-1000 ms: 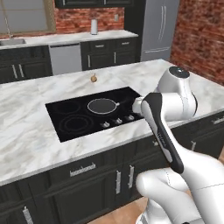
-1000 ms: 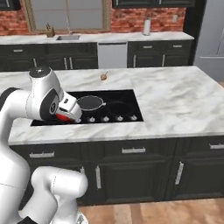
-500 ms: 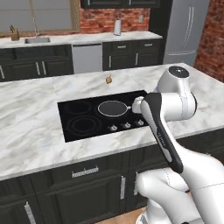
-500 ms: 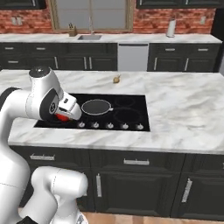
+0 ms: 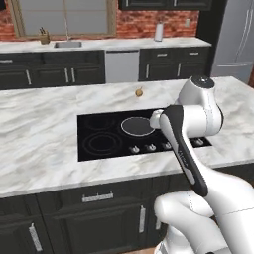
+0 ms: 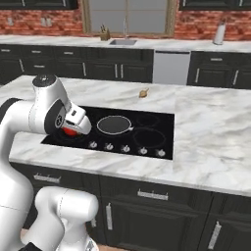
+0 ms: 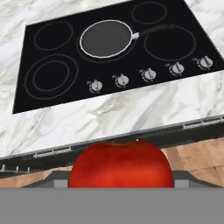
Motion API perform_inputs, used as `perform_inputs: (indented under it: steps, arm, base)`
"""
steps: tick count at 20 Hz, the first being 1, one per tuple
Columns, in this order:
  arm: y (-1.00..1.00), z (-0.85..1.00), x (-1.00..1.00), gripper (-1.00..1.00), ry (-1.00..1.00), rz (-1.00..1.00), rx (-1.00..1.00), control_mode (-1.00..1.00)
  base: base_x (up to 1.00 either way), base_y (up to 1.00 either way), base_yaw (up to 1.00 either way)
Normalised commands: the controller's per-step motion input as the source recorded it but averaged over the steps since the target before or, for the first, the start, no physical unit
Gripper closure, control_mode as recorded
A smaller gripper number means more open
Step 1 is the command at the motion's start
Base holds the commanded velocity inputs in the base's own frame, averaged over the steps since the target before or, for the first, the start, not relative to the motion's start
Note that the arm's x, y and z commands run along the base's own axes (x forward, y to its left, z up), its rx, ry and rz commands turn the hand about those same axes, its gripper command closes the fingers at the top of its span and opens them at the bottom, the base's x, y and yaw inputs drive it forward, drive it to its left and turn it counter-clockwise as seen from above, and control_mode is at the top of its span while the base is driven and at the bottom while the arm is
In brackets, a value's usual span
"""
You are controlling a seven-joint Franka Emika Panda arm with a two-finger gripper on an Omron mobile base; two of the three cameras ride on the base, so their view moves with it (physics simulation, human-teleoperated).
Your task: Place the pan on the center burner on the stove. Then place the tomato and the onion in the pan and turn on the center burner.
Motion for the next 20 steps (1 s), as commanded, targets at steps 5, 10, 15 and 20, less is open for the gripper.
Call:
perform_inputs:
  steps: [5, 10, 15, 20]
  arm:
    - [0.0, 0.0, 0.0, 1.0, 0.0, 0.0, 0.0, 1.0]
    - [0.0, 0.0, 0.0, 1.0, 0.0, 0.0, 0.0, 1.0]
    - [0.0, 0.0, 0.0, 1.0, 0.0, 0.0, 0.0, 1.0]
    - [0.0, 0.0, 0.0, 1.0, 0.0, 0.0, 0.0, 1.0]
  base:
    - [0.37, -0.36, 0.27]
    - [0.27, -0.35, 0.25]
    - [0.21, -0.31, 0.22]
    - [0.3, -0.26, 0.21]
